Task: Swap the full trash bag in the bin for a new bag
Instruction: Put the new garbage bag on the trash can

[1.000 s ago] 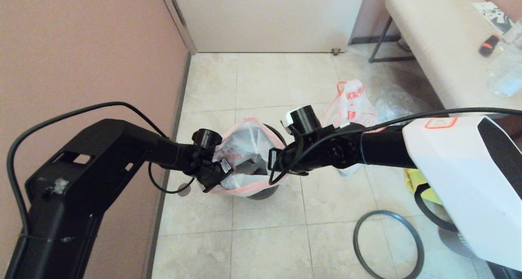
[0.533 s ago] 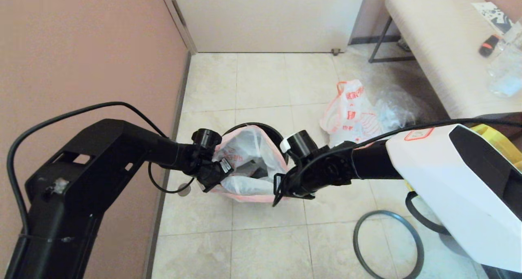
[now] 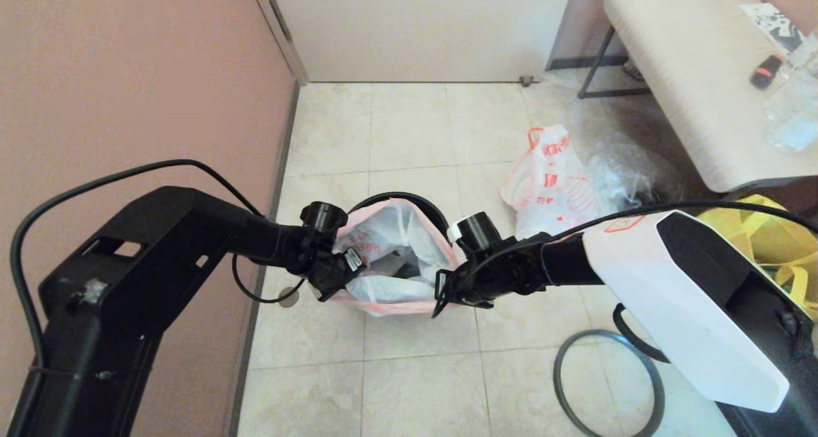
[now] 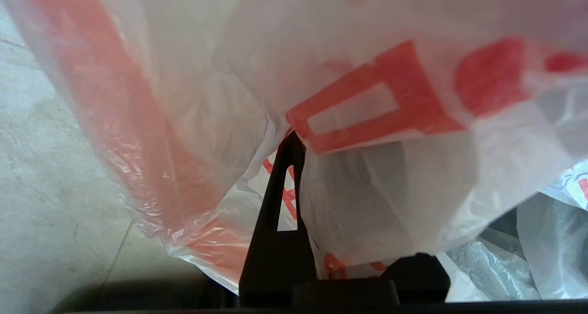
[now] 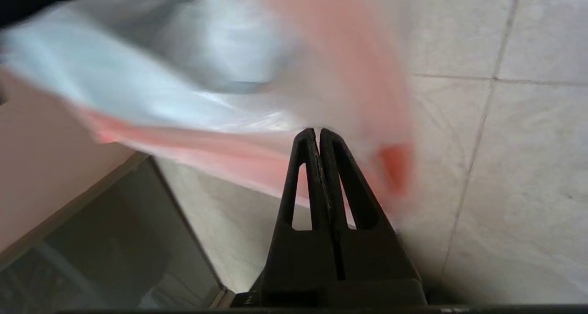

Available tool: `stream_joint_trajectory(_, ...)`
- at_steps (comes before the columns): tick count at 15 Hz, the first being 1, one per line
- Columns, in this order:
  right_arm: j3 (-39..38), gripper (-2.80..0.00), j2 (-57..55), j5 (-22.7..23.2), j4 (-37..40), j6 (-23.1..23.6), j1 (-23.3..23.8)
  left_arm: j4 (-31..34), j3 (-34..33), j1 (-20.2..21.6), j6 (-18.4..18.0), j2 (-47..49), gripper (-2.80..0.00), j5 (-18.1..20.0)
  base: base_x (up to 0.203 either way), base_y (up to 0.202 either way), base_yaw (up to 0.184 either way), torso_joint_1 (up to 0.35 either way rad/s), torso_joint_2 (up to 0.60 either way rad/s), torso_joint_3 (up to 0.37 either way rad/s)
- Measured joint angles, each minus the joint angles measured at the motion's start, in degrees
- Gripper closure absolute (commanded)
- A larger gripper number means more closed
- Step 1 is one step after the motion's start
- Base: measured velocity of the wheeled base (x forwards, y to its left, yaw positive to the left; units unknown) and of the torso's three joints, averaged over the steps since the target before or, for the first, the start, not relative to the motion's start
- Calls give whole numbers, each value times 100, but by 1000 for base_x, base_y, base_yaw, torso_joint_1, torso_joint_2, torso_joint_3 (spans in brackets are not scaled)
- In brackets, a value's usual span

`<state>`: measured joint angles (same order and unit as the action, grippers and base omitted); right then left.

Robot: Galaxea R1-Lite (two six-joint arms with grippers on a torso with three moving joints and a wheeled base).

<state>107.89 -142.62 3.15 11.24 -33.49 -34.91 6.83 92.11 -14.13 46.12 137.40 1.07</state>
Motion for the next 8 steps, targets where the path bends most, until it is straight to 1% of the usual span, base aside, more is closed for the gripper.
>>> stream_joint_trajectory(2,56,0,-130,-4,-26,0,5,4,-11,-1,0,-10,0,10,0,0,0,0,0,0)
stream_joint_trajectory(5,361,0,-321,-53,-94,29,140,8,-78,-24,-26,-44,0,168,0,0,0,0,0,0)
stream_joint_trajectory(8,497,0,-473,-216,-544,300,377,3,-181,-90,-193,-85,0,292,0,0,0,0,0,0)
